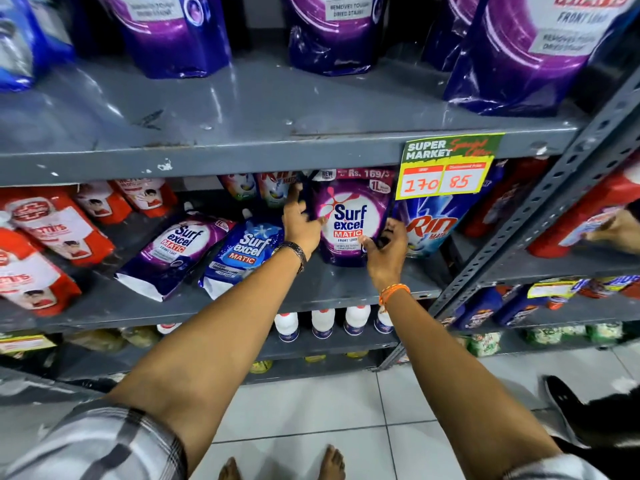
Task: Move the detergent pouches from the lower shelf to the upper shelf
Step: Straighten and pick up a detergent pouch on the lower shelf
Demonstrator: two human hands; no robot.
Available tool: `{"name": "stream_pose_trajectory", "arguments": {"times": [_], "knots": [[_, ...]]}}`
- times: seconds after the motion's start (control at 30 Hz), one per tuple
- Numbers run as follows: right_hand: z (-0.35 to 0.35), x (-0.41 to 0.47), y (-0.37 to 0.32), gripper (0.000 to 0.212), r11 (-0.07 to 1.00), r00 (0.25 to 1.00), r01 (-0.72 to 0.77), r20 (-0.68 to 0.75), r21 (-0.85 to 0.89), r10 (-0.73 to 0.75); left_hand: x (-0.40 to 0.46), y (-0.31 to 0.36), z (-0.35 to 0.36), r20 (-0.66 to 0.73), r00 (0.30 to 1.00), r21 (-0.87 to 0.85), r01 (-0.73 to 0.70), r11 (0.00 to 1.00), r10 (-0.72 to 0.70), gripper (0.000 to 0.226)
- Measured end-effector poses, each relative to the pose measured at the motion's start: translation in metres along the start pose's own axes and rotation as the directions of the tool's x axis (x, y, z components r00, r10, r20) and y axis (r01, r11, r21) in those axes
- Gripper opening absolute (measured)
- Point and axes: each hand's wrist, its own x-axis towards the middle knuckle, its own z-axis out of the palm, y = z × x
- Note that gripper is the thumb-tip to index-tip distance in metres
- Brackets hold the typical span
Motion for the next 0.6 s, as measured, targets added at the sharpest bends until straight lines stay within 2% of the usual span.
{"name": "stream_pose_trajectory", "arguments": {"times": [0.07,0.17,0.27,0.33,0.4,0.47,0.53,0.6], "knots": [[0.001,-0.004,0.005,0.055,0.999,1.0,-0.017,-0.005,0.028,0.017,0.001,-0.002,-0.001,0.054,0.999,0.056,-0.01,0.998,0.007,0.071],[0.002,-0.007,0.011,0.056,0.997,0.999,-0.036,0.004,0.063,0.036,-0.001,-0.001,-0.013,0.1,0.994,0.179,-0.068,0.981,0.051,0.051],[0.004,-0.017,0.012,0.066,0.986,0.995,-0.093,-0.03,0.142,0.098,-0.003,0.0,-0.053,0.139,0.989,0.328,-0.094,0.94,0.05,0.06],[0.006,-0.033,0.016,0.064,0.974,0.979,-0.102,-0.156,0.201,0.135,-0.002,-0.008,-0.095,0.085,0.995,0.468,-0.091,0.879,0.058,0.055],[0.016,-0.056,0.021,0.049,0.98,0.956,-0.114,-0.249,0.164,0.153,0.0,-0.019,-0.14,-0.047,0.998,0.596,-0.001,0.803,0.037,0.044],[0.04,-0.079,0.021,0.041,0.967,0.962,-0.172,-0.181,0.188,0.206,0.001,-0.031,-0.176,-0.128,0.992,0.703,0.104,0.704,-0.019,0.039],[0.073,-0.091,0.015,0.037,0.932,0.954,-0.288,-0.02,0.221,0.3,0.003,-0.04,-0.196,-0.123,0.987,0.767,0.159,0.622,-0.101,0.037],[0.109,-0.093,0.006,0.034,0.904,0.921,-0.382,0.154,0.189,0.357,0.006,-0.047,-0.206,-0.087,0.979,0.78,0.184,0.599,-0.187,0.038]]}}
